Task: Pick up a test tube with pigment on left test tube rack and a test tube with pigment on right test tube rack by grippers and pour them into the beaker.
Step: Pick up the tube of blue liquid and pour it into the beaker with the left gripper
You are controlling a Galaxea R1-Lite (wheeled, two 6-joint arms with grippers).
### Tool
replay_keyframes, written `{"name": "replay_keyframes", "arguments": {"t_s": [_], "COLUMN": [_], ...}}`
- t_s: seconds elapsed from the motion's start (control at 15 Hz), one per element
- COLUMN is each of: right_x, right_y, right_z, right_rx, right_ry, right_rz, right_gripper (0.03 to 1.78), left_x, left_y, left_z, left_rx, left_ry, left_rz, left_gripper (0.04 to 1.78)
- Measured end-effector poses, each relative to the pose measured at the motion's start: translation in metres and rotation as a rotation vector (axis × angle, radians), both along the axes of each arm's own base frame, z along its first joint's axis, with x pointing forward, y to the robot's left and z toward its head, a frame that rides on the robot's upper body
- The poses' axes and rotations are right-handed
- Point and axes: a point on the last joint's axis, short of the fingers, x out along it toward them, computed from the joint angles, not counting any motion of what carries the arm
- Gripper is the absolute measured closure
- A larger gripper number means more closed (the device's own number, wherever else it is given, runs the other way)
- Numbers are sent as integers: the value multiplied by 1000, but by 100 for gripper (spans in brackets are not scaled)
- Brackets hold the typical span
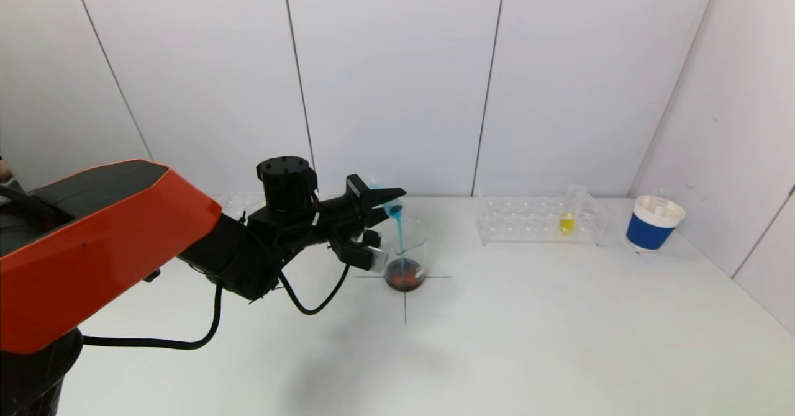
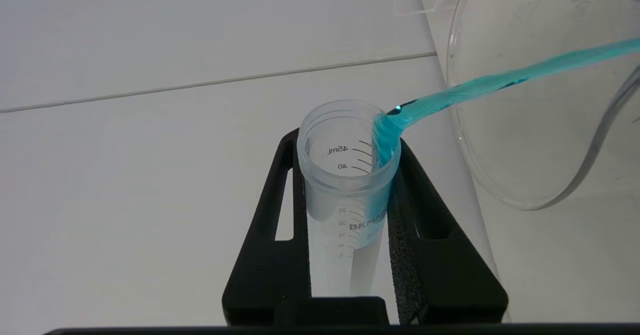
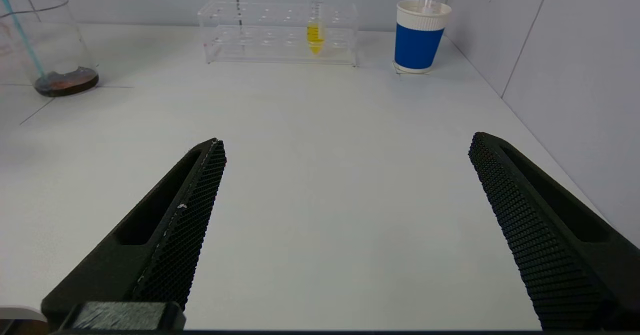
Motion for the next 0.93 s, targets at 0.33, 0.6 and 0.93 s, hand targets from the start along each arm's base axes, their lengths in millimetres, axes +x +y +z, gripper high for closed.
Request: {"name": "replay_keyframes", "arguments": {"t_s": [0.33, 0.6, 0.93], "right_x": [0, 0, 0], "right_y": [0, 0, 0], "right_z": [0, 0, 0], "right_rx": [0, 0, 0], "right_ry": [0, 0, 0], "right_rz": [0, 0, 0], "right_gripper": [4, 4, 4], "left_x": [-1, -2, -2], "left_y": [1, 0, -1], "left_z": [3, 4, 8], "left_rx": [24, 48, 68], "left_ry": [-25, -27, -57], "left_rz": [1, 15, 11], "left_gripper": [137, 137, 137]}}
